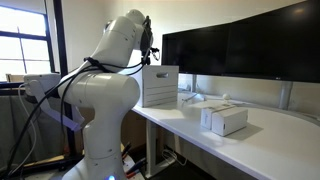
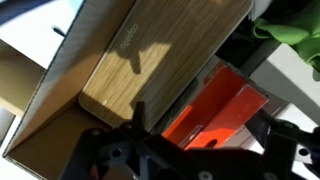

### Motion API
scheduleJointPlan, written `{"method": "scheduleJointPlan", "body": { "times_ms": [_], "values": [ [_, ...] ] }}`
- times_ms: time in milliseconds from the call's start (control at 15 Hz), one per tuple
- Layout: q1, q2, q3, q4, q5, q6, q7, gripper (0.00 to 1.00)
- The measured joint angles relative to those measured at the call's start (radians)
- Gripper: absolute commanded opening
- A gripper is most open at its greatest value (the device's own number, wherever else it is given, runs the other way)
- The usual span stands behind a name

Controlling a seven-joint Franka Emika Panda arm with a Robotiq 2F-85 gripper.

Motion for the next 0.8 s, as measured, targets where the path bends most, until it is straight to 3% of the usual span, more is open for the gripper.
{"method": "scheduleJointPlan", "body": {
  "times_ms": [133,200,667,800],
  "values": [
    [0.017,0.021,-0.008,0.019,-0.011,0.0,0.0,1.0],
    [0.023,0.03,-0.012,0.027,-0.013,0.0,0.0,0.75],
    [0.04,0.049,-0.012,0.066,-0.012,-0.03,-0.001,0.4],
    [0.044,0.049,-0.01,0.071,-0.011,-0.043,-0.001,0.38]
  ]
}}
